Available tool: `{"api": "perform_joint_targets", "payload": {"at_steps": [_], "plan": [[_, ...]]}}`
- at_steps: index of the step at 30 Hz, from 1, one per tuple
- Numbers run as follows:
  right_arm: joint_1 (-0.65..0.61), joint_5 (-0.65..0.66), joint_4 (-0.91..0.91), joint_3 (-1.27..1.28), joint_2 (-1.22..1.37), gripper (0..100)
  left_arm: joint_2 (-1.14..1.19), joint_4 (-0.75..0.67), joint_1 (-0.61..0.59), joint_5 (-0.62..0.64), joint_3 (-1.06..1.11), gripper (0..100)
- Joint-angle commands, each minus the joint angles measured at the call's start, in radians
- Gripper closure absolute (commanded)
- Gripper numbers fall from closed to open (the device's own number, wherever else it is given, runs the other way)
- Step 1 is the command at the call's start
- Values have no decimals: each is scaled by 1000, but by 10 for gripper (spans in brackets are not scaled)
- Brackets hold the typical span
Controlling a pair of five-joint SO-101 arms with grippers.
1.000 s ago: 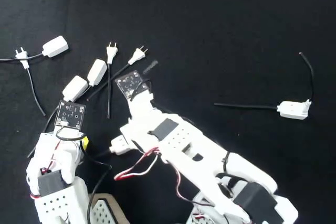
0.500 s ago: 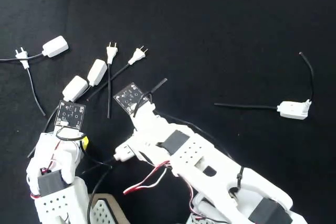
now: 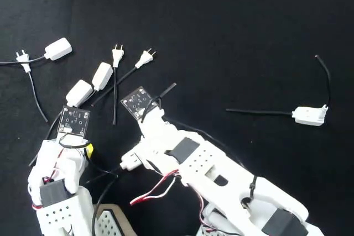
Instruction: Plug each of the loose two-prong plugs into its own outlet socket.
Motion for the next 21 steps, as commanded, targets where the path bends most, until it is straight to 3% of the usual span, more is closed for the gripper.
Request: {"api": "perform_joint_targets", "payload": {"at_steps": [1,3,16,21], "plan": [[-17,-15,40,33,-1,877,-5,-18,13,-2,5,740],[-17,-15,57,27,-1,837,-5,-18,13,-2,5,740],[-15,-15,71,-13,-2,840,-5,-21,15,-2,10,740],[-11,-17,284,-136,-4,839,-5,-23,15,-37,21,740]]}}
